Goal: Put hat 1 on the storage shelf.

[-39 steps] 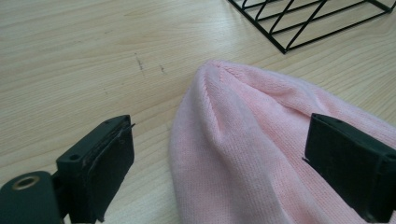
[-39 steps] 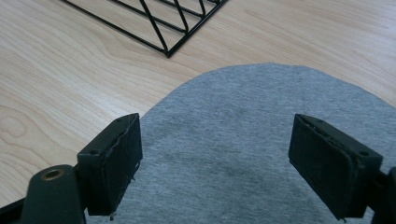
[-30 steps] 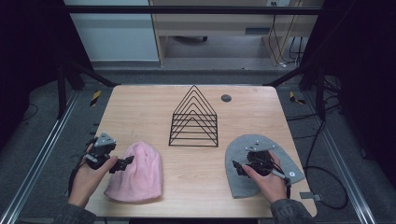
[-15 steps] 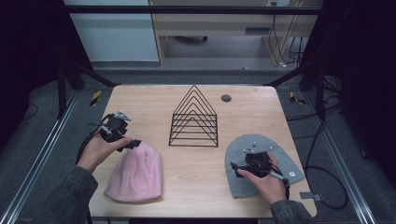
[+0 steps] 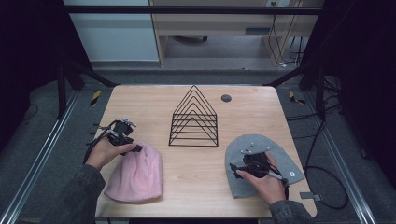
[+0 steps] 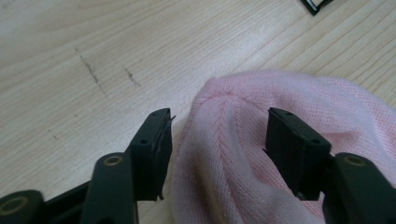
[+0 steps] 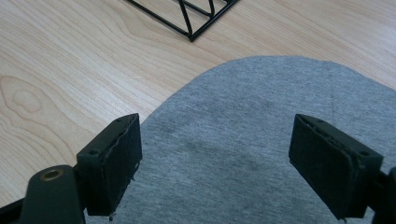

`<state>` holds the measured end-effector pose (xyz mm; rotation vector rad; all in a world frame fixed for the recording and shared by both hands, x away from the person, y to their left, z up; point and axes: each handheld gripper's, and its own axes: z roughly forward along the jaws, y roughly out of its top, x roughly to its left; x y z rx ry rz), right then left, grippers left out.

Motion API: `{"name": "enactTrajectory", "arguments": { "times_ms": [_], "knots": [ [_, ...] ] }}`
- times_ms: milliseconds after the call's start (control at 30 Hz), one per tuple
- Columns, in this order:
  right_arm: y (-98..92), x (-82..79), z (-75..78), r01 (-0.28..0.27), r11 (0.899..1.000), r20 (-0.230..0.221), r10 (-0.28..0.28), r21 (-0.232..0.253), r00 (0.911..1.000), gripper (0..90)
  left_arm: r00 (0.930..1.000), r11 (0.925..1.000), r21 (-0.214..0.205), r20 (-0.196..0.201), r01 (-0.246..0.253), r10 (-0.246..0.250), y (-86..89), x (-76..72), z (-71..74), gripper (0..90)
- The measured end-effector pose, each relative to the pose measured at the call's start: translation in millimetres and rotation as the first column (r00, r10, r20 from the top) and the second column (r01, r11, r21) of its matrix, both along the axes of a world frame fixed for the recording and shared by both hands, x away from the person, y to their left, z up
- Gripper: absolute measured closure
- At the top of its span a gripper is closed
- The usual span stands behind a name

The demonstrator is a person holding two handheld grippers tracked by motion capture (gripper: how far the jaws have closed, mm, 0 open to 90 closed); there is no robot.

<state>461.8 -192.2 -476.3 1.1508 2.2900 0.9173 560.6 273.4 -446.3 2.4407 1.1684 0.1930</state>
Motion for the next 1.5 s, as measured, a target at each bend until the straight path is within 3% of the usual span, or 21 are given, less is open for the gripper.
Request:
{"name": "enactTrajectory", "arguments": {
  "times_ms": [133, 233, 333, 400, 500, 600, 767, 800, 833, 900, 933, 1033, 1067, 1100, 1300, 1367, 1433, 1467, 1500],
  "knots": [
    [0.1, 0.0, -0.6, 0.0, 1.0, -0.004, 0.0, 0.0, 1.0, 17.6, 0.9999, 0.9999, -0.013, -0.014, 0.009, -0.009, 0.3, -0.5, -4.0, 50.7],
    [-0.9, 0.6, -0.5, 0.001, 1.0, 0.0, -0.001, 0.001, 1.0, 17.7, 0.9998, 0.9996, -0.029, -0.019, 0.007, -0.007, 1.3, -1.9, -5.0, 65.2],
    [-1.2, 0.7, -0.3, 0.004, 1.0, -0.004, -0.004, 0.003, 1.0, 17.8, 0.9999, 0.9991, -0.041, -0.008, 0.013, -0.013, 1.2, -6.6, -5.0, 74.1],
    [-1.0, 0.6, -0.4, 0.004, 1.0, -0.002, -0.004, 0.004, 1.0, 17.8, 0.9997, 0.9992, -0.037, 0.02, 0.015, -0.014, 0.1, -12.3, -2.9, 76.7],
    [-0.9, 0.8, -0.5, 0.004, 1.0, 0.002, -0.004, -0.001, 1.0, 17.8, 0.9979, 0.998, -0.063, 0.064, 0.013, -0.009, -2.0, -24.2, 6.3, 78.0],
    [-0.9, 0.3, 0.1, 0.008, 1.0, 0.005, -0.008, 0.001, 1.0, 17.8, 0.9909, 0.9967, -0.075, 0.133, 0.029, -0.019, -4.7, -40.3, 23.1, 78.6],
    [-0.6, -0.2, 0.6, 0.015, 1.0, 0.013, -0.015, 0.005, 0.9998, 19.0, 0.9689, 0.9912, -0.121, 0.246, 0.054, -0.022, -8.2, -71.3, 54.3, 79.2],
    [-0.6, -0.2, 0.6, 0.015, 1.0, 0.013, -0.015, 0.005, 0.9998, 19.0, 0.9689, 0.9912, -0.121, 0.246, 0.054, -0.022, -8.2, -71.3, 54.3, 79.2],
    [-0.5, -0.3, 0.9, 0.016, 1.0, 0.022, -0.016, 0.007, 0.9996, 19.5, 0.9572, 0.9895, -0.128, 0.288, 0.067, -0.027, -9.8, -84.4, 69.9, 79.3],
    [-0.6, -0.9, 1.5, 0.015, 1.0, 0.021, -0.015, 0.015, 0.9997, 20.9, 0.9459, 0.9871, -0.138, 0.323, 0.081, -0.032, -12.3, -93.7, 81.9, 79.4],
    [-1.4, -1.2, 2.0, 0.012, 1.0, 0.028, -0.013, 0.013, 0.9995, 21.3, 0.9459, 0.9871, -0.138, 0.323, 0.081, -0.032, -12.3, -93.7, 81.9, 79.4],
    [-2.2, -2.4, 3.4, 0.014, 1.0, 0.033, -0.015, 0.019, 0.9993, 21.7, 0.9235, 0.9815, -0.162, 0.382, 0.101, -0.032, -17.2, -106.5, 103.0, 79.5],
    [-2.4, -2.9, 4.2, 0.014, 1.0, 0.042, -0.015, 0.026, 0.999, 22.8, 0.9189, 0.9814, -0.16, 0.393, 0.106, -0.035, -18.2, -108.3, 107.0, 79.7],
    [-2.4, -3.2, 4.9, 0.015, 1.0, 0.045, -0.016, 0.027, 0.9988, 23.1, 0.9093, 0.9803, -0.161, 0.414, 0.114, -0.038, -19.9, -110.9, 115.2, 79.8],
    [0.1, -5.2, 9.1, -0.003, 0.999, 0.073, 0.0, 0.04, 0.9973, 24.6, 0.8873, 0.9761, -0.176, 0.46, 0.127, -0.033, -21.6, -110.2, 138.8, 80.0],
    [2.7, -7.3, 12.7, -0.006, 0.999, 0.089, 0.001, 0.048, 0.9961, 24.9, 0.8809, 0.9782, -0.167, 0.472, 0.123, -0.03, -23.1, -108.5, 145.5, 79.9],
    [5.5, -9.0, 18.2, -0.021, 0.998, 0.111, 0.014, 0.061, 0.9937, 25.4, 0.8703, 0.9756, -0.178, 0.492, 0.129, -0.025, -23.9, -105.4, 154.8, 80.0],
    [8.9, -10.8, 23.2, -0.028, 0.997, 0.132, 0.018, 0.074, 0.9911, 26.3, 0.8703, 0.9756, -0.178, 0.492, 0.129, -0.025, -23.9, -105.4, 154.8, 80.0],
    [12.2, -11.6, 27.6, -0.04, 0.996, 0.146, 0.028, 0.082, 0.9889, 26.6, 0.8658, 0.9746, -0.185, 0.5, 0.125, -0.016, -25.2, -102.2, 162.0, 80.0]
  ]
}}
